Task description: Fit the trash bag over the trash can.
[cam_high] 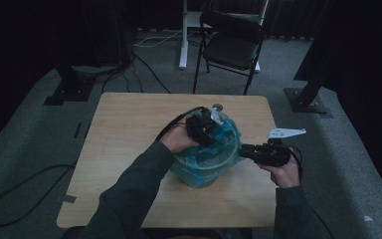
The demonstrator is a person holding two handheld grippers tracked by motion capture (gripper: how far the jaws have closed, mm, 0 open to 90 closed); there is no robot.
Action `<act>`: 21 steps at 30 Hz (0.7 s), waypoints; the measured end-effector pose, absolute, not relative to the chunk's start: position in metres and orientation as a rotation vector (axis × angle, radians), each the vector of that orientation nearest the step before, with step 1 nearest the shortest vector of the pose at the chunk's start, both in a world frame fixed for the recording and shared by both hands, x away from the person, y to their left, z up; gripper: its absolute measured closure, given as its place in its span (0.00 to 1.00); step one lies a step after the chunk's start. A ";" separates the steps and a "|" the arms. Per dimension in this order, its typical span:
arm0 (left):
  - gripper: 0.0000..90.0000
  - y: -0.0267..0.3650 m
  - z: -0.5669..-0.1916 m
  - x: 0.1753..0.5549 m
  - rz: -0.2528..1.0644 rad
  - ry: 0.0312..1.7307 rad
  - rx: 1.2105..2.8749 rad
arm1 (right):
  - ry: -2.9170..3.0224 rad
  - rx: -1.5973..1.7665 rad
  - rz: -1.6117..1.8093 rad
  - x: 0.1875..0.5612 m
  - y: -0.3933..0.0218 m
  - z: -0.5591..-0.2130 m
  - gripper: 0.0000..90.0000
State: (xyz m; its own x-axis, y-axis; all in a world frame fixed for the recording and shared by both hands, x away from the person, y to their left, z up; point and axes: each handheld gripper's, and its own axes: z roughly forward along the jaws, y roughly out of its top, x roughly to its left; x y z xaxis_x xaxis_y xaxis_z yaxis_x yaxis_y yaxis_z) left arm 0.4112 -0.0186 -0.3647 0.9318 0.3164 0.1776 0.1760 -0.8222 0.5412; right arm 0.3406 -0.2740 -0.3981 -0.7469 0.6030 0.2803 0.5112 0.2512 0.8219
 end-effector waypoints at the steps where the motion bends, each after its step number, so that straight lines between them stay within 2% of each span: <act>1: 0.66 -0.019 -0.365 0.411 0.356 0.347 2.557 | 2.412 1.076 1.526 0.341 -0.274 -0.398 0.73; 21: 0.66 -0.028 -0.373 0.412 0.385 0.334 2.649 | 2.458 1.072 1.510 0.343 -0.272 -0.405 0.72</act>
